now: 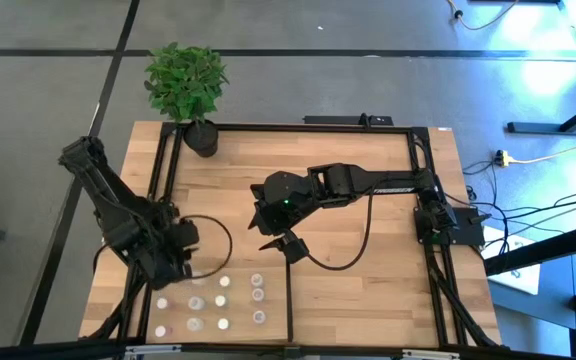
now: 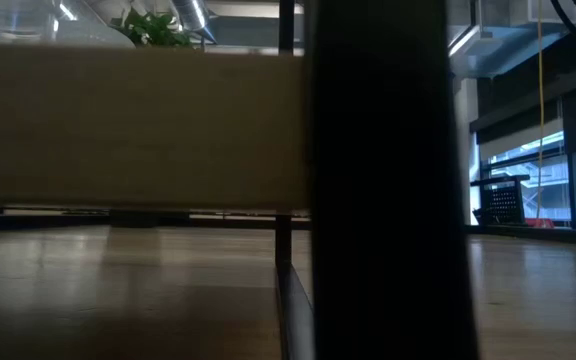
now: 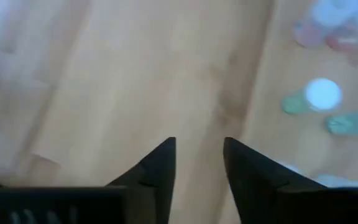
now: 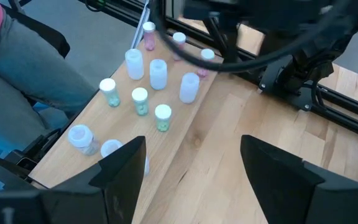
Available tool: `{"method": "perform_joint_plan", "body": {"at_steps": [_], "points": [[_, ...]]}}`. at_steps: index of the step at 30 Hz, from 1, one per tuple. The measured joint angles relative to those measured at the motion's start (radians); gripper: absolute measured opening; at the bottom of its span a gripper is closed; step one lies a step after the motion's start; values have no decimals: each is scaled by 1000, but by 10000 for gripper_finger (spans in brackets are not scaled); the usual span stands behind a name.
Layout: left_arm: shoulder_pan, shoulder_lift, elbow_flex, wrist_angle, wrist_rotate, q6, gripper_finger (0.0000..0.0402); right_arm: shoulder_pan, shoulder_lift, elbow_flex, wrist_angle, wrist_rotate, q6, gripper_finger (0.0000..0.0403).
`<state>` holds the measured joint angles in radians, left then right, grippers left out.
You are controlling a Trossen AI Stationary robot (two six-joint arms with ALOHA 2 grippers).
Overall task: Pick and place medicine bottles onto shelf by color
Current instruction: Return to Home Position
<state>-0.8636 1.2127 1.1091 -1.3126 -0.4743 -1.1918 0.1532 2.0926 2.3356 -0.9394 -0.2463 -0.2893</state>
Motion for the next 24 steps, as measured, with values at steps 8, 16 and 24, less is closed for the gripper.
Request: {"method": "perform_joint_plan", "body": {"at_steps": [8,16,24], "points": [[31,-144,0,-170,-177,51,47,0,0,0,0,0,0,265],[60,-299,0,-258,-307,63,6,0,0,0,0,0,0,265],[61,-482,0,-259,-403,127,2,0,0,0,48,20,121,264]]}}
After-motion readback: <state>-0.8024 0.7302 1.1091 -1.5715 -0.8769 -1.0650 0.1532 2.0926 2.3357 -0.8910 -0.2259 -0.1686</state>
